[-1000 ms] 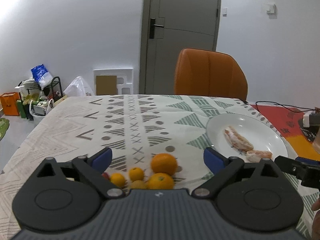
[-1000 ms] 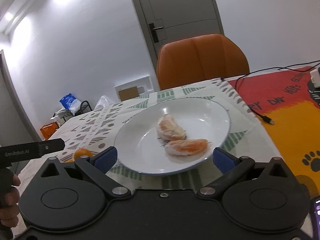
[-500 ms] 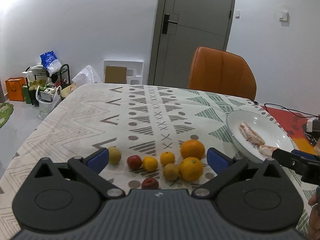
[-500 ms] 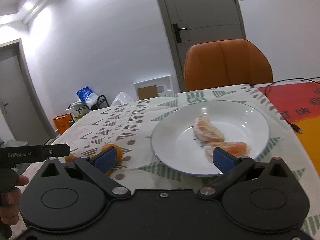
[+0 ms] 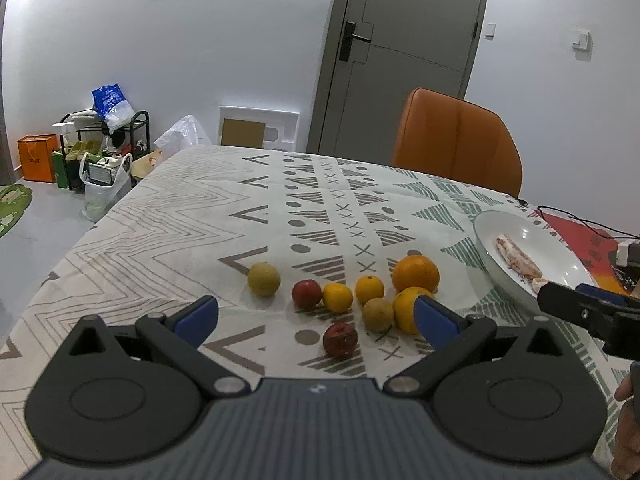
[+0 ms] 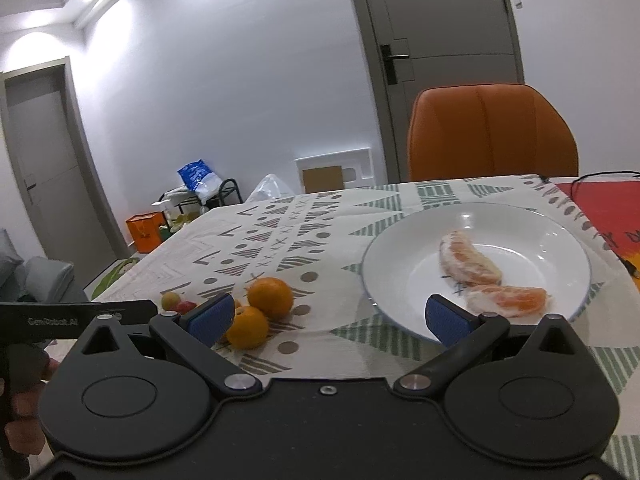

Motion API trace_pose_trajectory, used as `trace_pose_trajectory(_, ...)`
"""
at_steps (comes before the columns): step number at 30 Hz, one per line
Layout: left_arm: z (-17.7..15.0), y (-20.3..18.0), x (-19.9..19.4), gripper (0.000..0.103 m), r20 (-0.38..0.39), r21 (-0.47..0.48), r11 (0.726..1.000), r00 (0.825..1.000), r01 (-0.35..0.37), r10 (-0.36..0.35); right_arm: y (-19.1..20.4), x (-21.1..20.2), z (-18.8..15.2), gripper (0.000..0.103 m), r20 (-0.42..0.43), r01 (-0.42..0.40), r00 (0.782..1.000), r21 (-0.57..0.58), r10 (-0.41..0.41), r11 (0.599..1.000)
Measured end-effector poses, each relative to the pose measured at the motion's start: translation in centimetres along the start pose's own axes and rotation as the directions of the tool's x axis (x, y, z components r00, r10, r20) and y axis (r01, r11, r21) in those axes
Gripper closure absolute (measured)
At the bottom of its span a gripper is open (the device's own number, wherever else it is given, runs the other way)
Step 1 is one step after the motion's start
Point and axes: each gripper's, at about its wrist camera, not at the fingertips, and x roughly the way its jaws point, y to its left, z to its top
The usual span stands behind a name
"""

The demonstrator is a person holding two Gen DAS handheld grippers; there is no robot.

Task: Organize fruits
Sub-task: 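Grasp the red apple with the left tool while the right tool grasps a large orange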

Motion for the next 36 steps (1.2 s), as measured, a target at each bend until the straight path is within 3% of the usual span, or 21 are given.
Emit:
trace_pose_trajectory(7, -0.6, 0.4, 0.2, 0.003, -0.002, -0.004, 1.000, 1.000, 0.012, -0.012, 1.5, 0.6, -0.1, 0.001, -0.025, -0.031, 0.999, -0.050, 0.030, 0.998)
trace_pose_trajectory(14, -1.3, 0.3, 1.1, 0.019, -0.021, 0.007, 1.000, 0.999, 0.029, -0.029, 2.1, 1.6, -0.3, 0.026, -0.065, -0.049, 0.997, -0.066, 0.044, 0.997)
trace_pose_trajectory(19, -1.4, 0.6, 1.9, 0.035, -0.036, -0.002, 0.999, 0.999, 0.040, -0.040, 2.8, 2.5, -0.6, 0.033, -0.097, -0.073, 0.993, -0.085, 0.065, 0.994)
trace_pose_trajectory(21, -1.5, 0.6, 2.3, 0.039, -0.044, -0.006, 0.999, 0.998, 0.050, -0.051, 3.1, 2.8, -0.6, 0.042, -0.108, -0.082, 0.991, -0.087, 0.072, 0.993)
trace_pose_trajectory(26, -1.7, 0.8, 3.1, 0.046, -0.057, -0.020, 0.997, 0.996, 0.075, -0.076, 3.5, 3.8, -0.6, 0.046, -0.135, -0.097, 0.987, -0.089, 0.085, 0.991)
trace_pose_trajectory(32, -2.1, 0.2, 4.1, 0.061, -0.058, -0.014, 0.997, 0.995, 0.080, -0.081, 3.8, 5.1, -0.8, 0.048, -0.171, -0.105, 0.981, -0.084, 0.089, 0.991)
trace_pose_trajectory(36, -1.9, 0.2, 4.3, 0.081, -0.055, -0.015, 0.996, 0.995, 0.084, -0.084, 4.2, 5.8, -0.8, 0.048, -0.183, -0.117, 0.978, -0.084, 0.100, 0.990)
